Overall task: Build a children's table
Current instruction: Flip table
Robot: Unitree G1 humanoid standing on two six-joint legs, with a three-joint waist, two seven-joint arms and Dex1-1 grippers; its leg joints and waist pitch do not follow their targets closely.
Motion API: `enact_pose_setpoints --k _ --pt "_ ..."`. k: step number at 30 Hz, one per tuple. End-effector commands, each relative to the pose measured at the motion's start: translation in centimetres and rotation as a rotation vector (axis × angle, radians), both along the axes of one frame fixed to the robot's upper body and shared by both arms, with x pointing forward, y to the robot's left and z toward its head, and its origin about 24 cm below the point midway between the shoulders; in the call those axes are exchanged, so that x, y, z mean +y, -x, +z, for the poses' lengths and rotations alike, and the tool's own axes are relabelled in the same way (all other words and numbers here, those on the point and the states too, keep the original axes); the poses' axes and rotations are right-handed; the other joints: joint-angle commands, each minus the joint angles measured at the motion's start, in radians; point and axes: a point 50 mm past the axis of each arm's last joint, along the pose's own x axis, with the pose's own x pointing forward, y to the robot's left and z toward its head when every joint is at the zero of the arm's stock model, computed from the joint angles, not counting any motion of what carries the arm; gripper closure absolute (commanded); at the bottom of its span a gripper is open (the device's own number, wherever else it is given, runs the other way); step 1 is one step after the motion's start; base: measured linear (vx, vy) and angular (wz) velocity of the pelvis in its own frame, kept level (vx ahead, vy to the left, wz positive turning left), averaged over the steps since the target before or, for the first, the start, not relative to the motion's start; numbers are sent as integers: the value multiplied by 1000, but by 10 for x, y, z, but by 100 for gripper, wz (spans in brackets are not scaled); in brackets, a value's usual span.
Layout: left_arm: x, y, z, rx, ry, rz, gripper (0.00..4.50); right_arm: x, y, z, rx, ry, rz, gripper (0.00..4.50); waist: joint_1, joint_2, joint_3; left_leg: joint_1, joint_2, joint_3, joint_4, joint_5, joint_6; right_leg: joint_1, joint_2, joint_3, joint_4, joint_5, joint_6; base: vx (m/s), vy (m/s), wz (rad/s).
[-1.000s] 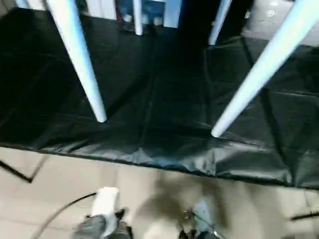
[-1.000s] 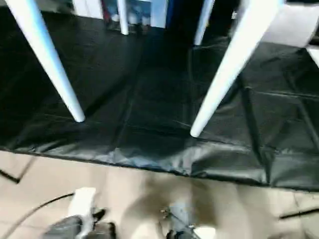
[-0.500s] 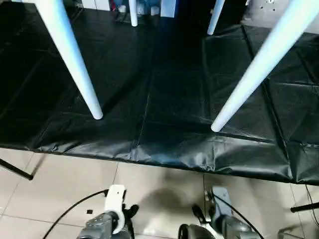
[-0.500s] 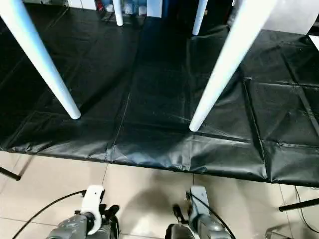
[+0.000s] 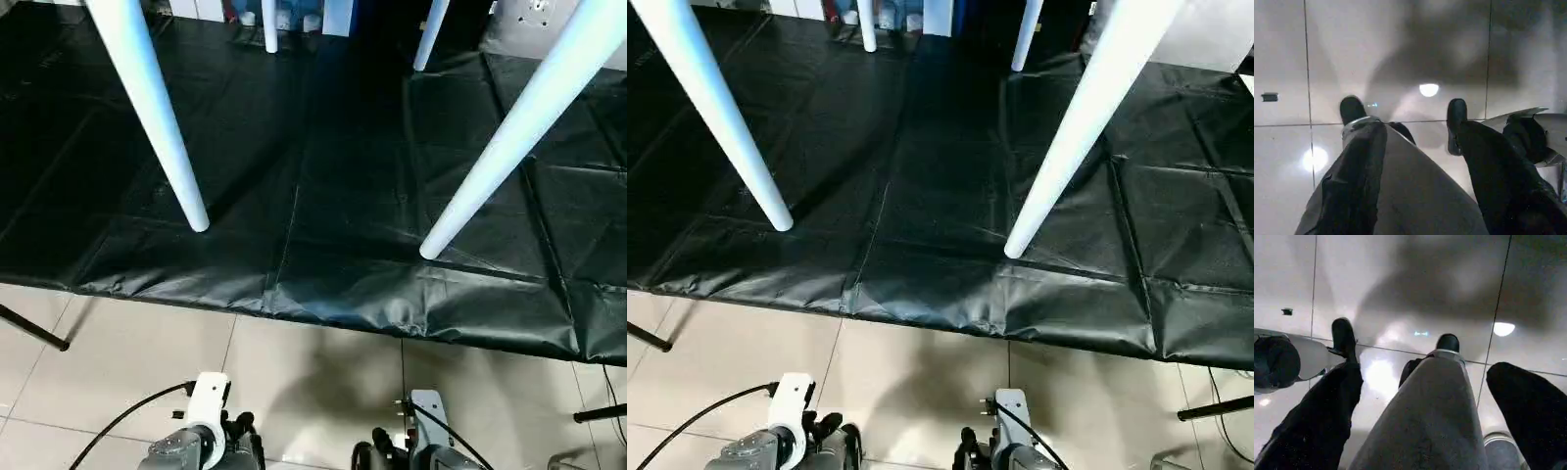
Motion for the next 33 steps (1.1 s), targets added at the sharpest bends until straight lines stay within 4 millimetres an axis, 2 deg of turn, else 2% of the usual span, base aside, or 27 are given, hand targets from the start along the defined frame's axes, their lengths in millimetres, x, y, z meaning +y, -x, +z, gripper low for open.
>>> enact_pose_setpoints --k 1,4,33 --pt "1 8 -4 32 0 0 183 0 23 -9 92 1 -6 0 1 10 -48 27 65 -15 -77 -93 126 30 -66 27 -49 269 -316 0 0 0" --pt "1 8 -4 32 0 0 183 0 23 -9 92 1 -6 0 1 11 -49 27 65 -15 -76 -79 132 31 -65 25 -47 293 -315 0 0 0" --pt "1 8 -4 32 0 0 183 0 23 -9 92 1 -6 0 1 11 -49 27 65 -15 -75 -77 138 31 -65 25 -47 290 -320 0 0 0"
